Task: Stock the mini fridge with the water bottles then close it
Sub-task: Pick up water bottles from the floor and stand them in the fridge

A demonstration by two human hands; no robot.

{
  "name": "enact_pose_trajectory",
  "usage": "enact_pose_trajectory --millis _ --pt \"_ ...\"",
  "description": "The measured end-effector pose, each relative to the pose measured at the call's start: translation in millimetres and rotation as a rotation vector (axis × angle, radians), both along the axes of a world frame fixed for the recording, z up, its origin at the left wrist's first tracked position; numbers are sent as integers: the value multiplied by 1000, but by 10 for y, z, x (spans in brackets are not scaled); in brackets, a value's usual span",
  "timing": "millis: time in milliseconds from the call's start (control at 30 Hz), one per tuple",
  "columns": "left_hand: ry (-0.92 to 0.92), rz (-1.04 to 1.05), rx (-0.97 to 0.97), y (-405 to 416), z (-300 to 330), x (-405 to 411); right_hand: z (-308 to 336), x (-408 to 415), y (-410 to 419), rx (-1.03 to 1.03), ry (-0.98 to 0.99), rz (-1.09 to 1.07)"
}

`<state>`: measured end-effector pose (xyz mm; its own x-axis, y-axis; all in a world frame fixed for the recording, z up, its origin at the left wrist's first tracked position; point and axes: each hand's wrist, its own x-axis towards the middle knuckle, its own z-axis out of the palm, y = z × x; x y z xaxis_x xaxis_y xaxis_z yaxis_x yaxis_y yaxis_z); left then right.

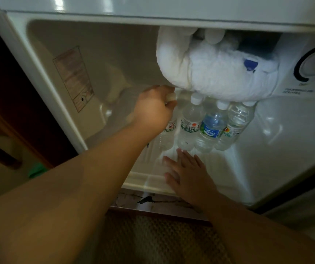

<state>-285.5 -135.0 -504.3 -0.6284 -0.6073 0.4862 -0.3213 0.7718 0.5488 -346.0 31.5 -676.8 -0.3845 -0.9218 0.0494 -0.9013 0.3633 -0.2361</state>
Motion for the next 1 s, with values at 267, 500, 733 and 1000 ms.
enact_pose_trajectory --millis 267,500,733,1000 --pt "-24 -16 -3 -35 0 -150 -13 -9 -6 -19 -43 -19" --pt "-23 -64 17 -89 -74 -24 4 -6 1 5 -34 -17" --pt "-96 -117 -48 118 -96 625 47 -3 -6 54 -23 -37" --pt "-272 -142 -168 239 1 2899 388 752 -343 -192 112 278"
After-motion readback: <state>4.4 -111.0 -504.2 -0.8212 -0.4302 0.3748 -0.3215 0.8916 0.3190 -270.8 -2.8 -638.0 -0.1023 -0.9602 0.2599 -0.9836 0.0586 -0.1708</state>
